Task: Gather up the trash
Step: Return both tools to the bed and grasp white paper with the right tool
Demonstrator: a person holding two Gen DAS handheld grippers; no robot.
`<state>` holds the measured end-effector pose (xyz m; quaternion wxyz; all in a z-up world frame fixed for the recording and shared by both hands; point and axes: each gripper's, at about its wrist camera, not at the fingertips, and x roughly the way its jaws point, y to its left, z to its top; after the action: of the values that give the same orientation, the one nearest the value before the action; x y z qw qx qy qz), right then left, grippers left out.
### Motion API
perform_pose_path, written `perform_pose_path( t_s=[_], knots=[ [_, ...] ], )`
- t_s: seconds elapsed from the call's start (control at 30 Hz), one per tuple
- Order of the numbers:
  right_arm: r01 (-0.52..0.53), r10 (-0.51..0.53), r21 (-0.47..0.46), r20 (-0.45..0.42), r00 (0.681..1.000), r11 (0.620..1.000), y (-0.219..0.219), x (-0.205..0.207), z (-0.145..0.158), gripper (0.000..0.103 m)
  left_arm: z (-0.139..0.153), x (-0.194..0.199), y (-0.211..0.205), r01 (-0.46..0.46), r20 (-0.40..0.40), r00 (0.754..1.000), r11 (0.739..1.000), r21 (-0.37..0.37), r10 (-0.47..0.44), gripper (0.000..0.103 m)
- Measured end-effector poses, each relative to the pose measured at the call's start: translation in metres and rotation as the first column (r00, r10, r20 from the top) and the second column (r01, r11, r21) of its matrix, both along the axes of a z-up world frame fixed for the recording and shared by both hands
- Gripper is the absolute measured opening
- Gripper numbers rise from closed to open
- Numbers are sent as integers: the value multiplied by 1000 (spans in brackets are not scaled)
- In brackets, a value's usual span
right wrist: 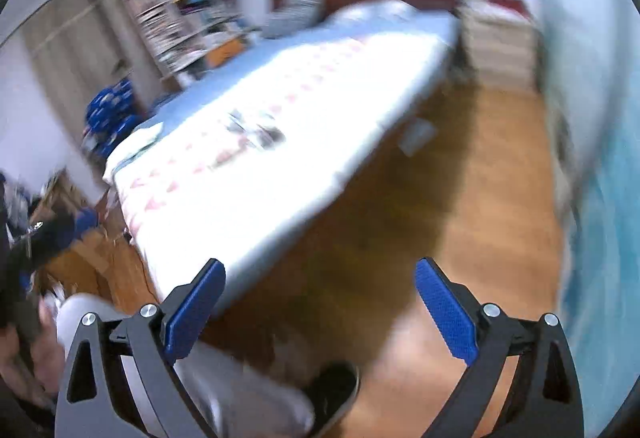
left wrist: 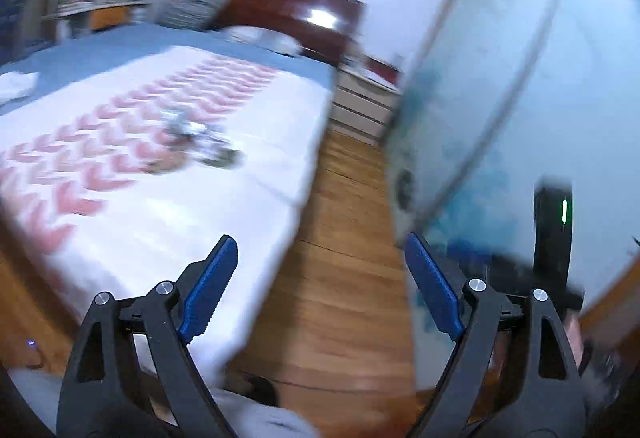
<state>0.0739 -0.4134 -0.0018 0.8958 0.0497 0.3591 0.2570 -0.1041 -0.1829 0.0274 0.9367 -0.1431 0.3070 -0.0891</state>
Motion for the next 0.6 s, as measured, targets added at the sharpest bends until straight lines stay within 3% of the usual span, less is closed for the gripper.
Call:
perform_pose_path(
  t_s=[0.07,0.2,0.4,0.47,0.53,0.57,0.6],
  knots=[
    [-70,71,-25,46,996,997,49,51,19,94,-12,11,21,-54,-38,998,998,21,55,85],
    [-151,151,-38,1,989,988,142,171,31,90,-26,23,61,-169,-93,981,985,32,171,85],
    [-107,97,-69,-125,987,992,236,309,-16,88,-36,43,99,-206,-143,968,978,14,206,85],
    [-104,81,-85,-238,968,991,261,338,-48,79,-44,54,109,-216,-174,962,976,-11,211,85],
    [-114,75,-122,-283,956,986,272,342,-70,44,-50,63,116,-211,-206,958,977,-30,200,85],
    [-120,83,-116,-282,956,986,270,339,-76,36,-52,67,118,-205,-213,958,978,-31,193,85],
    [-132,100,-100,-274,956,986,271,336,-77,36,-54,74,122,-193,-219,958,981,-30,182,85]
  ],
)
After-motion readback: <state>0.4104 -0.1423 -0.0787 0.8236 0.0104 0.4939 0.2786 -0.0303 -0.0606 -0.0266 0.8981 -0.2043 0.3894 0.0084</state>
